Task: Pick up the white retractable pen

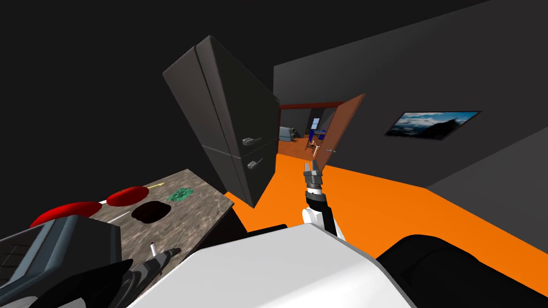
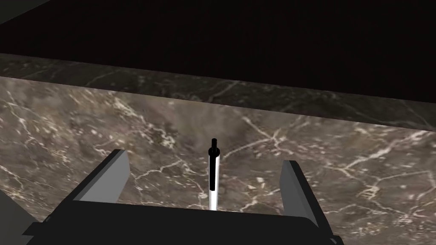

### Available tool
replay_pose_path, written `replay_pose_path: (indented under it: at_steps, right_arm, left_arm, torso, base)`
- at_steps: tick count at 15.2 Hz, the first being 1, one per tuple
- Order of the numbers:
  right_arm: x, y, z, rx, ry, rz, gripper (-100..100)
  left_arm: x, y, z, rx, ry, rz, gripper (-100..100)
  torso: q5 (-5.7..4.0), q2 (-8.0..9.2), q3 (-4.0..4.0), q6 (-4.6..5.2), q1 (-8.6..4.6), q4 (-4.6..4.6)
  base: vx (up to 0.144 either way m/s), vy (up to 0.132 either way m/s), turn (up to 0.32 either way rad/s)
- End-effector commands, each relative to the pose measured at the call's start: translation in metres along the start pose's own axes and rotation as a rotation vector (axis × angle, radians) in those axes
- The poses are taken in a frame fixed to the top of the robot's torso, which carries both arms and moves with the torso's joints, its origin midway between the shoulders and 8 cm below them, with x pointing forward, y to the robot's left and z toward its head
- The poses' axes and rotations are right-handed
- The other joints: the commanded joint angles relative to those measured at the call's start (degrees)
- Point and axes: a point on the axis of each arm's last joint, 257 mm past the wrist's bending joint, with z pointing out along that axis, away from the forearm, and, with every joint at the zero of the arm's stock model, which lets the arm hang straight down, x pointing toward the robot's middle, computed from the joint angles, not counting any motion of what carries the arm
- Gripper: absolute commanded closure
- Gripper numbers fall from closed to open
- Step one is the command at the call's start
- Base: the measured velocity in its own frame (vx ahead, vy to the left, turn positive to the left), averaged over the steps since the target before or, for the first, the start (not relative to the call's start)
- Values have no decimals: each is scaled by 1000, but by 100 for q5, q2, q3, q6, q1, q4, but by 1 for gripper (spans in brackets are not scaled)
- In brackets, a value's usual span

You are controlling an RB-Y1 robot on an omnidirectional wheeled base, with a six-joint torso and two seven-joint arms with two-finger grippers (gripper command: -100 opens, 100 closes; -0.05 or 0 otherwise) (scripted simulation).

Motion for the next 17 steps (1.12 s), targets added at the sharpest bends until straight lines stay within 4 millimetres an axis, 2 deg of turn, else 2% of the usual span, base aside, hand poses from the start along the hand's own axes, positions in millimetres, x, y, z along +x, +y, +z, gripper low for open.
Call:
replay_pose_path:
  at_steps: [1,2,7,9,10,11,15,17]
  right_arm:
    - [0,0,0,0,0,0,0]
    - [0,0,0,0,0,0,0]
    - [0,0,0,0,0,0,0]
    - [0,0,0,0,0,0,0]
    - [0,0,0,0,0,0,0]
    - [0,0,0,0,0,0,0]
    - [0,0,0,0,0,0,0]
    - [0,0,0,0,0,0,0]
  left_arm:
    - [3,10,-1,-38,14,9,-100]
    - [1,5,-1,-17,6,4,-100]
    - [-1,17,18,-27,4,-21,-100]
    - [-1,19,23,-28,3,-26,-100]
    - [-1,18,19,-28,4,-23,-100]
    - [-1,18,20,-27,3,-23,100]
    - [-1,18,19,-27,3,-22,100]
    - [0,11,9,-24,6,-9,100]
  torso:
    - [0,0,0,0,0,0]
    - [0,1,0,0,0,0]
    - [-1,19,11,0,-6,4]
    - [-1,22,13,0,-7,5]
    - [0,22,13,0,-7,5]
    - [5,21,12,-1,-3,4]
    - [6,15,8,-1,1,3]
    - [4,14,8,-5,1,3]
  base:
    - [32,10,-42]
    - [19,7,-16]
    - [-9,-6,-68]
    - [-15,-8,-59]
    - [-9,-2,-15]
    - [0,0,0]
    - [0,0,0]
    - [13,8,123]
